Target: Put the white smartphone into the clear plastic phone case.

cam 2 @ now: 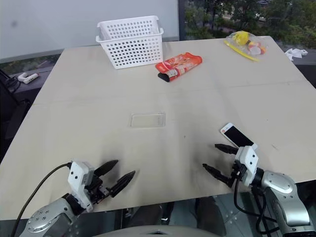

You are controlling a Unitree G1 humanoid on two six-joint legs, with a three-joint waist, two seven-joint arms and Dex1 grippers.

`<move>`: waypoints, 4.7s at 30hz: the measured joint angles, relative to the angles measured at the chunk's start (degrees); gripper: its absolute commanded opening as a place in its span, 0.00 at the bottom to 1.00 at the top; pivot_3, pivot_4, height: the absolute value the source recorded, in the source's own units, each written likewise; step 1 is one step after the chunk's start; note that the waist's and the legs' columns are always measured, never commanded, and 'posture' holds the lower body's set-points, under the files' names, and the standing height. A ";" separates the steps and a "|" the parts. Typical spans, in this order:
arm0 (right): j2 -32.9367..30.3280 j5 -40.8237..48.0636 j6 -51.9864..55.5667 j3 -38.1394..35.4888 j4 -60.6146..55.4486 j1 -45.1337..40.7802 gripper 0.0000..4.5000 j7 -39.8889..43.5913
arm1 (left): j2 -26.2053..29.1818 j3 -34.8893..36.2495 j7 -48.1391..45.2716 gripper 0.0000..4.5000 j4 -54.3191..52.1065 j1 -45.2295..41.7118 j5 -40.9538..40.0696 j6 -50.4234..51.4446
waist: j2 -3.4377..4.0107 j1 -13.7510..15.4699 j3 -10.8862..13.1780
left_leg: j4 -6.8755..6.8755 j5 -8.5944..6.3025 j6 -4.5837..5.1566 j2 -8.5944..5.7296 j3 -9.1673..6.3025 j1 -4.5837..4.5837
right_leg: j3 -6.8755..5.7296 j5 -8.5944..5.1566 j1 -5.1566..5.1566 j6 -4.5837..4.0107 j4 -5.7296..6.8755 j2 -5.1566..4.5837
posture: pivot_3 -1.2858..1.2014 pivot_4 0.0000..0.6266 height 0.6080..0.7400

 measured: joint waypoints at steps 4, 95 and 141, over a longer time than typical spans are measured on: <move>-0.50 3.53 3.82 -0.08 -4.06 -3.78 1.00 -0.09 | 3.54 -2.16 -0.17 0.99 0.84 -14.98 0.65 2.92 | 0.08 0.34 0.03 | 0.09 0.01 -0.01 0.08 -0.01 -0.02 | -0.31 0.08 0.02 -0.08 0.05 -0.03 | 0.52 0.24 1.00; -15.78 -5.58 24.89 -6.18 3.84 -7.96 0.65 -8.11 | 19.68 -13.19 -27.16 0.94 7.34 -50.92 -0.99 29.67 | 0.13 0.13 -0.53 | 0.36 -0.28 0.12 0.27 -0.11 0.00 | -0.51 0.33 0.26 0.00 -0.24 0.16 | 0.52 0.24 1.00; 3.40 -29.52 0.20 31.87 33.41 -62.36 0.62 23.87 | 4.52 -25.45 -14.72 0.01 24.96 -52.54 7.97 15.16 | 0.06 -1.58 -0.12 | 0.17 -0.21 -0.37 0.41 -0.04 -0.12 | -0.90 0.42 -0.13 -0.12 -0.04 0.17 | 0.52 0.24 1.00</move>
